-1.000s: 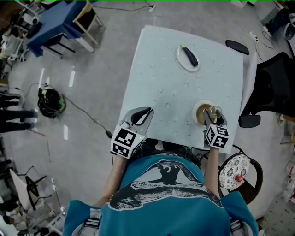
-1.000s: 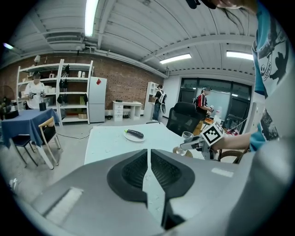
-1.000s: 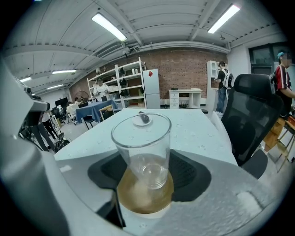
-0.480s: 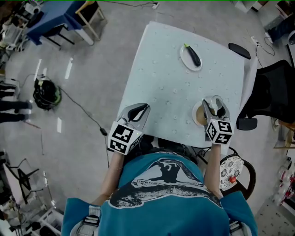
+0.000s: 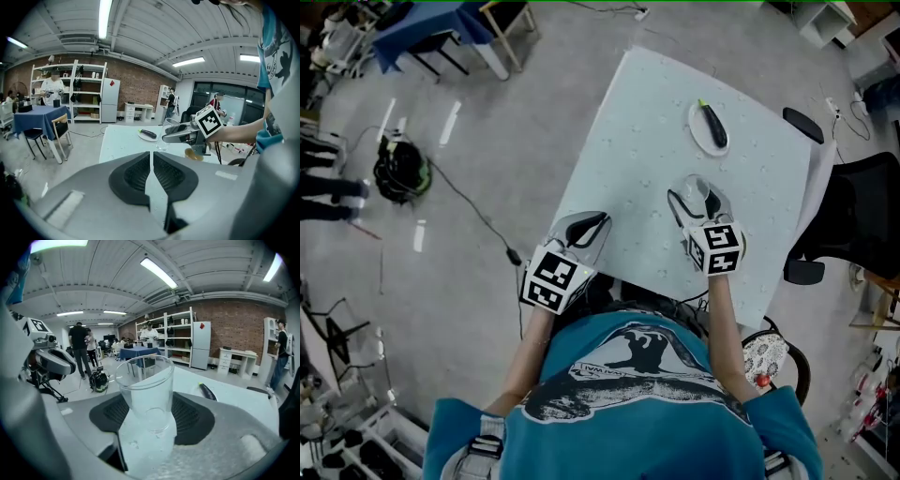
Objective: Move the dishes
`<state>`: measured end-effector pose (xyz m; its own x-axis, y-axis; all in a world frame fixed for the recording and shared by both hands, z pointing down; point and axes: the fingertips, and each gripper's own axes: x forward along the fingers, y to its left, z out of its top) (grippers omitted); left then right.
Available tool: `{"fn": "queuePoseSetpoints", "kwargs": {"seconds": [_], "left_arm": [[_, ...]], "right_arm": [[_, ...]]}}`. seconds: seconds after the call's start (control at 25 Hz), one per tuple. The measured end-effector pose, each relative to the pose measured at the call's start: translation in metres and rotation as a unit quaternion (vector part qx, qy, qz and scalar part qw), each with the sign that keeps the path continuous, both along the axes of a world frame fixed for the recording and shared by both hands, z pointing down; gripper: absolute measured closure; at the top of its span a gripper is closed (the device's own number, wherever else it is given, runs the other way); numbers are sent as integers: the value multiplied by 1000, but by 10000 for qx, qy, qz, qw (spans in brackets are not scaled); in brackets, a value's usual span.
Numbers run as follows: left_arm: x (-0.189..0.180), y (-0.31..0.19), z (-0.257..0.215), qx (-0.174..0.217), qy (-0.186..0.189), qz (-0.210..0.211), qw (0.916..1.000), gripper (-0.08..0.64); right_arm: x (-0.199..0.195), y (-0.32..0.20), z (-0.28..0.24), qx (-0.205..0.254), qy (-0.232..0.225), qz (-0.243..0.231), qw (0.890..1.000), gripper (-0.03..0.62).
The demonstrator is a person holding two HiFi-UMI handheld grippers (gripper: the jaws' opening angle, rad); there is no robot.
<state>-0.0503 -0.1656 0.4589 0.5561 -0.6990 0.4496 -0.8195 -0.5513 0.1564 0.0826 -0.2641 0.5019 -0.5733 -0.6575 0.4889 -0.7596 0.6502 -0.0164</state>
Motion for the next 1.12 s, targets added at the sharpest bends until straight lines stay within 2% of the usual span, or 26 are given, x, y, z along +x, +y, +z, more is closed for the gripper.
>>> {"fn": "queuePoseSetpoints", "kwargs": {"seconds": [0.24,0.44,0.8,1.12], "left_arm": [[-19,6,4,-45,-45,-245,9997,525],[-35,11,8,-82,-116,-372,9992,525],[-50,15,3,-111,-132,-471,9987,525],[-50,11,7,-122,-221,-316,9992,525]], "right_arm": [[-61,19,24,-221,127,-880,9958,313],[-91,31,47,-437,183,-1238,9912,313],[-109,46,98,-937,323,-1349,9859,313],[-110,47,101,-891,141,-1291,9875,311]]}}
